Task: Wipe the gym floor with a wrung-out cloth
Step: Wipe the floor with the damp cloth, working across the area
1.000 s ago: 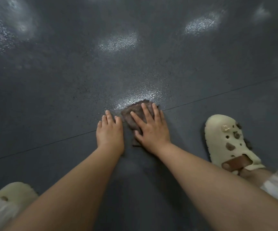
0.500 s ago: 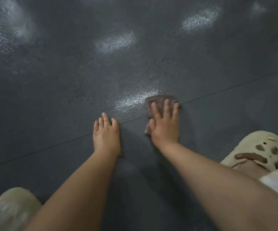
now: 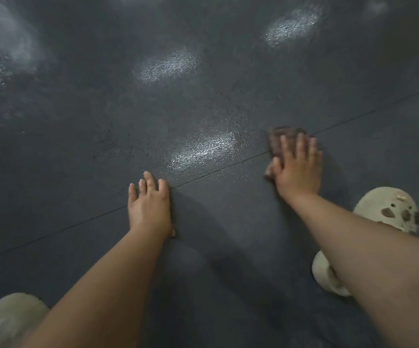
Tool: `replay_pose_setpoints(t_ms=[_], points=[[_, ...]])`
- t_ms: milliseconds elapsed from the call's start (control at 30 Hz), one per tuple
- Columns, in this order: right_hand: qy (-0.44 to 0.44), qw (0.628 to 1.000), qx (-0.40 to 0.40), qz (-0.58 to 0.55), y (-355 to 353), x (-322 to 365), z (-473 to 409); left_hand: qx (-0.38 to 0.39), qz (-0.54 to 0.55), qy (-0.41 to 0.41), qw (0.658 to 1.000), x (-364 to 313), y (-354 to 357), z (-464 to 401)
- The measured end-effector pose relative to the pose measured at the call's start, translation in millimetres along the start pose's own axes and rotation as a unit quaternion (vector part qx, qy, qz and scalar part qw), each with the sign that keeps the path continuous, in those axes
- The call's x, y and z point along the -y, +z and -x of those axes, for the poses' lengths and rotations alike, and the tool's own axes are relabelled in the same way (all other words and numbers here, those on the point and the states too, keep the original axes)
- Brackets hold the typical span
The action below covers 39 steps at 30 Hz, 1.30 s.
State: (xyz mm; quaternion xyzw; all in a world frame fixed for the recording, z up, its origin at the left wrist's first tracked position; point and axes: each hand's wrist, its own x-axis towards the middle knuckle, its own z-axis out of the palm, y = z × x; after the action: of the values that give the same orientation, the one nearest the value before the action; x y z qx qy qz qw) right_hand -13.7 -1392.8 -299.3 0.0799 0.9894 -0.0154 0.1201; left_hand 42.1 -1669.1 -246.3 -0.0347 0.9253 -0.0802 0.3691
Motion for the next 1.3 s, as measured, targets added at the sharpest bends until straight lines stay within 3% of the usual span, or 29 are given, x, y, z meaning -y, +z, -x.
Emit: replay_pose_setpoints(t_ms=[67,167,233,400,600,733,833,967,1100,1300], points=[[0.09,0.996,0.005,-0.006,-4.7,-16.0,-4.0,-0.001,0.006,-0.004,1.0,-1.2,-0.5,-0.2],[0.107,0.993,-0.013,-0.053,6.5,6.0,14.2,0.001,0.007,-0.004,1.0,-2.6,-1.8,-0.2],[0.058,0.995,-0.028,-0.075,16.9,34.7,39.6,0.0,0.009,-0.005,1.0,-3.2,-1.7,-1.0],[-0.161,0.985,0.003,-0.055,33.2,103.5,116.0,0.006,0.011,-0.009,1.0,-4.2,-3.0,-0.2],[-0.276,0.96,0.044,-0.022,28.1,85.8,92.9,0.004,-0.014,-0.035,0.999,-13.7,-3.9,-2.8],[-0.192,0.981,0.035,-0.021,11.6,42.7,40.5,-0.001,-0.02,-0.058,0.998,-25.7,-6.3,-0.7],[-0.072,0.997,0.023,0.008,-3.1,-13.4,3.7,-0.015,0.015,-0.055,0.998,-42.7,-14.4,0.5],[0.096,0.995,0.021,-0.014,-7.5,-69.4,1.2,-0.071,0.097,0.077,0.99,-102.4,-34.3,-1.1],[0.153,0.986,-0.035,-0.058,14.1,-52.7,36.0,-0.071,0.079,0.186,0.977,-176.4,-46.3,5.6],[0.146,0.986,-0.012,-0.076,19.5,-36.7,66.6,-0.08,0.003,0.184,0.98,-217.6,-28.7,11.2]])
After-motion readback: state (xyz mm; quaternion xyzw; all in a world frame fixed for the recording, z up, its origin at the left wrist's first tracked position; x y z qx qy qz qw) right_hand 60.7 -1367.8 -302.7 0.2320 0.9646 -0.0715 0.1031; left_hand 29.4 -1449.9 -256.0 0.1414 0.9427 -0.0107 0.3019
